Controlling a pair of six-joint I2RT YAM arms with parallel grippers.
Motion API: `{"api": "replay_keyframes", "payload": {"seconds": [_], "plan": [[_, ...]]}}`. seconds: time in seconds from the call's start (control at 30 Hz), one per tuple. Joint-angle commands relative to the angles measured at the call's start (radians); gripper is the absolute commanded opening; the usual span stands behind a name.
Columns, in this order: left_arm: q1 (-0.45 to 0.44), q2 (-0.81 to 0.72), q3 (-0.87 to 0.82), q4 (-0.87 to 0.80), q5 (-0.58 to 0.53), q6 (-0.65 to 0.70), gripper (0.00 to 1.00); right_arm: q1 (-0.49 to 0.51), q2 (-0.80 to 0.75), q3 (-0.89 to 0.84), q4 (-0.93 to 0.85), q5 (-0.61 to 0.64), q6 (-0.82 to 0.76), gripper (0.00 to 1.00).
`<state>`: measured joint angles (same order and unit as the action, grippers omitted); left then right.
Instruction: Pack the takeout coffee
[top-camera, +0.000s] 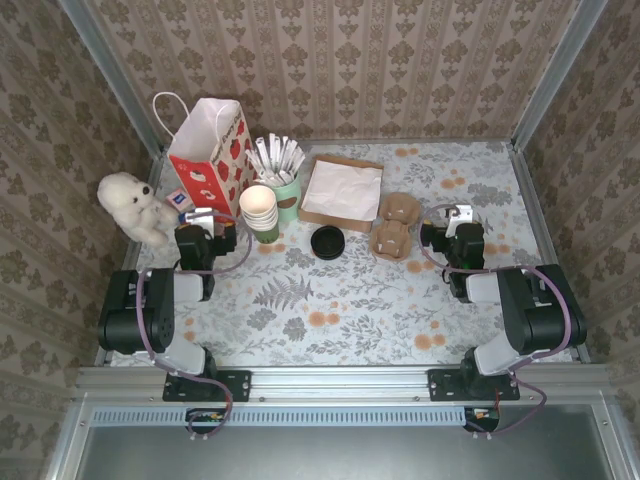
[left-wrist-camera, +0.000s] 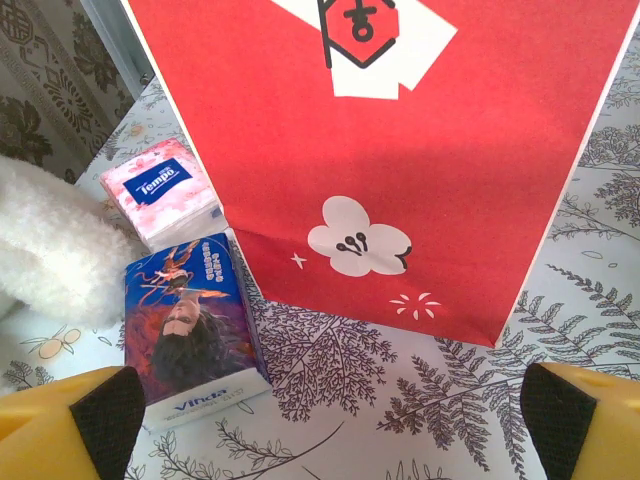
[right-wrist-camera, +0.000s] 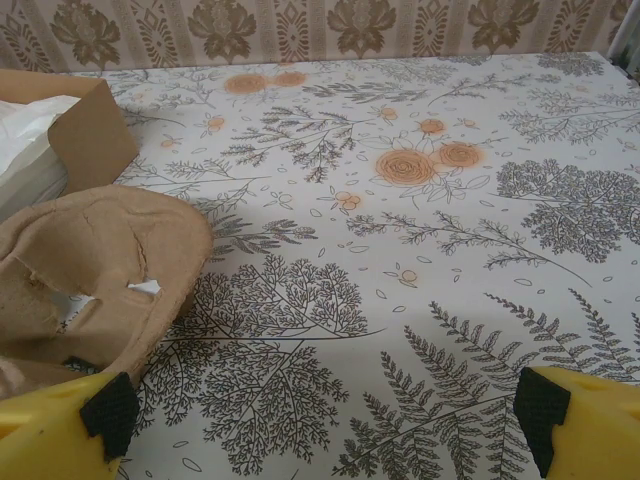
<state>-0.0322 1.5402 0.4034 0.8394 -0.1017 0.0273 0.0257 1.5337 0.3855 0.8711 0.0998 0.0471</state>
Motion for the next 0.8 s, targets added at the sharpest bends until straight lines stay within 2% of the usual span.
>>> {"api": "replay_keyframes", "payload": {"seconds": [0.0, 0.77], "plan": [[-0.005, -0.005, -0.006, 0.032, -0.009, 0.011, 1.0, -0.004, -0.002, 0.018, -0.006, -0.01, -0.013, 1.0], [-0.001, -0.005, -0.007, 0.033, -0.003, 0.011, 1.0, -0.007, -0.004, 0.019, -0.011, -0.019, -0.011, 1.0]]}}
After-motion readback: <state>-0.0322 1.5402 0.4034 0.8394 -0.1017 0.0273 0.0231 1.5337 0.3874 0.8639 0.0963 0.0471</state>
